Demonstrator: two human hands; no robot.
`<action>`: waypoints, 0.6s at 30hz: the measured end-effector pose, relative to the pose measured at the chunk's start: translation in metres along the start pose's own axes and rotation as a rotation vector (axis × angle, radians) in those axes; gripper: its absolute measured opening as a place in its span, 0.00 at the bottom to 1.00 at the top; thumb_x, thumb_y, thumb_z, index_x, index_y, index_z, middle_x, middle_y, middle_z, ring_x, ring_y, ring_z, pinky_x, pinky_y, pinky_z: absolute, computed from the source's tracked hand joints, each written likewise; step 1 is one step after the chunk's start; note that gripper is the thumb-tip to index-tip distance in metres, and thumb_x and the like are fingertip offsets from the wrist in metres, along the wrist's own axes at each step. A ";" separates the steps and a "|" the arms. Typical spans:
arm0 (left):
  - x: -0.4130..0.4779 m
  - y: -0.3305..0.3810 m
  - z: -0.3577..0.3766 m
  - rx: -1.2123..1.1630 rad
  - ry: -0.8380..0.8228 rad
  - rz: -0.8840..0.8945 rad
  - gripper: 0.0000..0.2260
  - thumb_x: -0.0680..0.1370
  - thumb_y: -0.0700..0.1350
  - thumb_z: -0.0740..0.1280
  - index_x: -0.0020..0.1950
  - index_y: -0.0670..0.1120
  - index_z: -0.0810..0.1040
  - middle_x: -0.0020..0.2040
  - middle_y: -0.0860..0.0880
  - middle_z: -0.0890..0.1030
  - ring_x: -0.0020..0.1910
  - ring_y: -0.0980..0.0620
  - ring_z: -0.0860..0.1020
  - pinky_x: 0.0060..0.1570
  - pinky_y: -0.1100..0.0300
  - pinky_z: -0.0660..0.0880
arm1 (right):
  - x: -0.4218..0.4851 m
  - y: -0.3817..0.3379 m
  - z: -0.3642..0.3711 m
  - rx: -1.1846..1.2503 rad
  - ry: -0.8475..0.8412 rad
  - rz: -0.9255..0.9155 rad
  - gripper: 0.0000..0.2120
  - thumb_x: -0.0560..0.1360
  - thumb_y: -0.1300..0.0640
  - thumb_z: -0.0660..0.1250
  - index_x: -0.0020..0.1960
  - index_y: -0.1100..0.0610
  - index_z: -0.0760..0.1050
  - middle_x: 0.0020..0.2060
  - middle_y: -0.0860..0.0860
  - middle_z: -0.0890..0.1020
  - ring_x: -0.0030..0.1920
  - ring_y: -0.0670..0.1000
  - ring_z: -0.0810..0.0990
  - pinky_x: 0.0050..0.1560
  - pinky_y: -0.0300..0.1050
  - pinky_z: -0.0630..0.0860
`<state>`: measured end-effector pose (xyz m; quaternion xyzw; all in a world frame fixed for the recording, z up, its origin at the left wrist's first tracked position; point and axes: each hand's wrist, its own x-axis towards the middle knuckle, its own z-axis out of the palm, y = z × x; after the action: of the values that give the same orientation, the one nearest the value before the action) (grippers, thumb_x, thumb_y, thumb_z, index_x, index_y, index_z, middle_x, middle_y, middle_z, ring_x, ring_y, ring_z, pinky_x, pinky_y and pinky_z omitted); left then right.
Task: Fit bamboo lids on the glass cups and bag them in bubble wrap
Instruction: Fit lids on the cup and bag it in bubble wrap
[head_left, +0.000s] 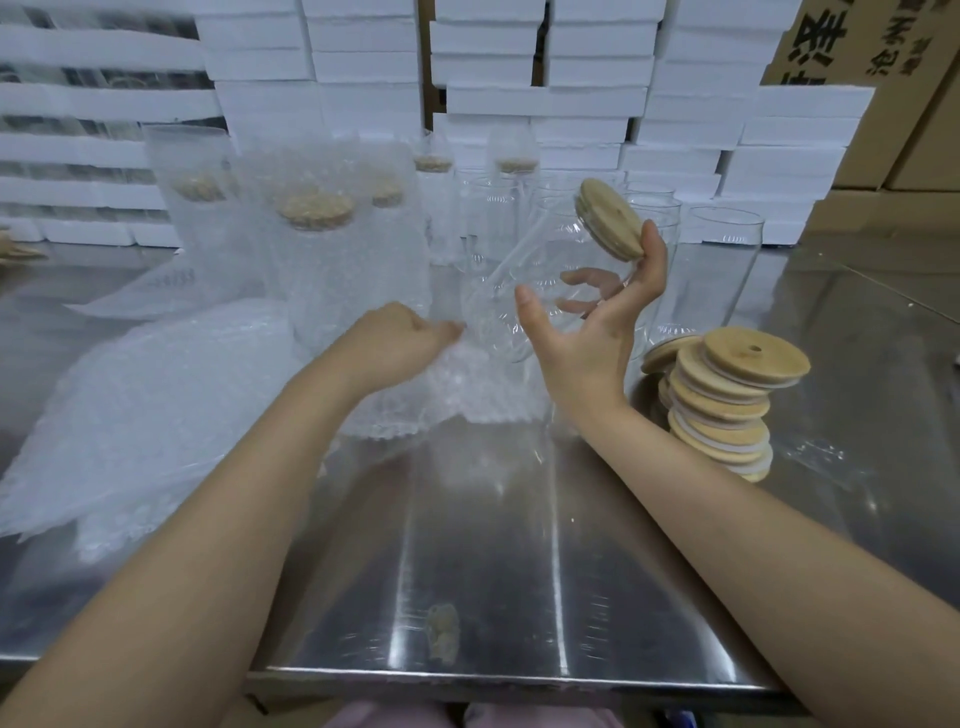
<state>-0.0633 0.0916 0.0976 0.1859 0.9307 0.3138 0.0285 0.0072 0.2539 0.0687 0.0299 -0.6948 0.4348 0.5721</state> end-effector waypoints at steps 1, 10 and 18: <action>-0.003 0.001 0.000 0.115 -0.115 0.006 0.25 0.74 0.69 0.61 0.42 0.46 0.75 0.40 0.51 0.76 0.38 0.52 0.75 0.36 0.59 0.66 | 0.000 0.000 0.000 -0.004 -0.003 -0.001 0.40 0.67 0.48 0.73 0.69 0.44 0.50 0.63 0.23 0.54 0.51 0.50 0.77 0.47 0.55 0.80; -0.012 0.003 -0.002 0.253 -0.139 0.102 0.12 0.75 0.46 0.66 0.48 0.37 0.79 0.44 0.43 0.80 0.38 0.49 0.74 0.39 0.58 0.69 | -0.002 -0.006 0.001 0.085 0.035 -0.023 0.42 0.67 0.51 0.72 0.70 0.54 0.49 0.63 0.24 0.59 0.49 0.56 0.79 0.45 0.57 0.80; -0.014 0.008 -0.002 0.030 0.066 0.094 0.17 0.78 0.45 0.65 0.29 0.43 0.71 0.28 0.46 0.74 0.26 0.52 0.68 0.26 0.63 0.62 | 0.000 -0.015 0.009 0.349 0.174 0.067 0.42 0.68 0.53 0.72 0.70 0.51 0.47 0.72 0.55 0.58 0.51 0.60 0.79 0.45 0.41 0.77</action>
<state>-0.0475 0.0912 0.1030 0.2192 0.9261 0.3065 -0.0195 0.0084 0.2389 0.0780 0.0679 -0.5573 0.5684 0.6014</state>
